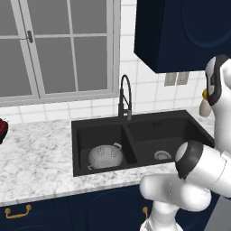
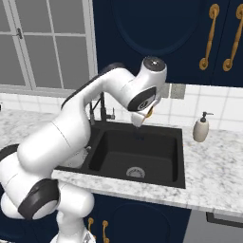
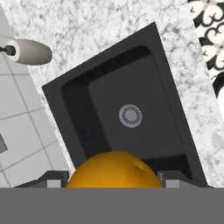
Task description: Put the colander in the sink, put the orange in the colander, and turn on the sink faucet and pour water over the colander.
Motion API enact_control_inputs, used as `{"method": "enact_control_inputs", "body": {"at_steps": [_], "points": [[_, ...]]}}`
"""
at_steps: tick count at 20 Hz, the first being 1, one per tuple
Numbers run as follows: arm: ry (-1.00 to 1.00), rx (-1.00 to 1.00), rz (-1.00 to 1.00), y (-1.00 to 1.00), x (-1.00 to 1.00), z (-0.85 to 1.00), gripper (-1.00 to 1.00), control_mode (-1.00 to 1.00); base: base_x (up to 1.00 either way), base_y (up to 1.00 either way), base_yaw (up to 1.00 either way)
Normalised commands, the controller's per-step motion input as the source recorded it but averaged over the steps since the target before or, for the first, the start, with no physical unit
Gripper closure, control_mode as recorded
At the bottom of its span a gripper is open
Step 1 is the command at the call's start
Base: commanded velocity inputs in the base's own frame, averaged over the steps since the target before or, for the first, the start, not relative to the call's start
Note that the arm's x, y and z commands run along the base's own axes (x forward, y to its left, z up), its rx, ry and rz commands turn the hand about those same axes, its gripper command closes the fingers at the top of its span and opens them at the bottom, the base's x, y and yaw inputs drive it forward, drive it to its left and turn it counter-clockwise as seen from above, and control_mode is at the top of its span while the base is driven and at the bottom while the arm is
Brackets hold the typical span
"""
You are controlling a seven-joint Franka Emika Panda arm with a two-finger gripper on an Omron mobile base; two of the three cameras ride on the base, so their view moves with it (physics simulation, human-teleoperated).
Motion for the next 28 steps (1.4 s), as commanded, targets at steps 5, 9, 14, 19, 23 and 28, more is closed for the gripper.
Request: {"method": "enact_control_inputs", "body": {"at_steps": [5, 9, 14, 19, 23, 28], "points": [[0.0, -0.12, 0.16, 0.98, 0.04, 0.49, 1.0, -1.0, 0.0, 0.0, 0.0], [0.03, -0.14, 0.14, 1.0, 0.11, 0.27, 1.0, -1.0, 0.0, 0.0, 0.0], [0.13, -0.1, 0.15, 1.0, 0.32, 0.09, 1.0, -1.0, 0.0, 0.0, 0.0], [0.13, -0.09, 0.15, 1.0, 0.49, 0.0, 1.0, -1.0, 0.0, 0.0, 0.0], [0.1, -0.07, 0.12, 1.0, 0.52, 0.0, 1.0, -1.0, 0.0, 0.0, 0.0], [0.06, -0.09, 0.08, 1.0, 0.32, 0.0, 1.0, -1.0, 0.0, 0.0, 0.0]]}}
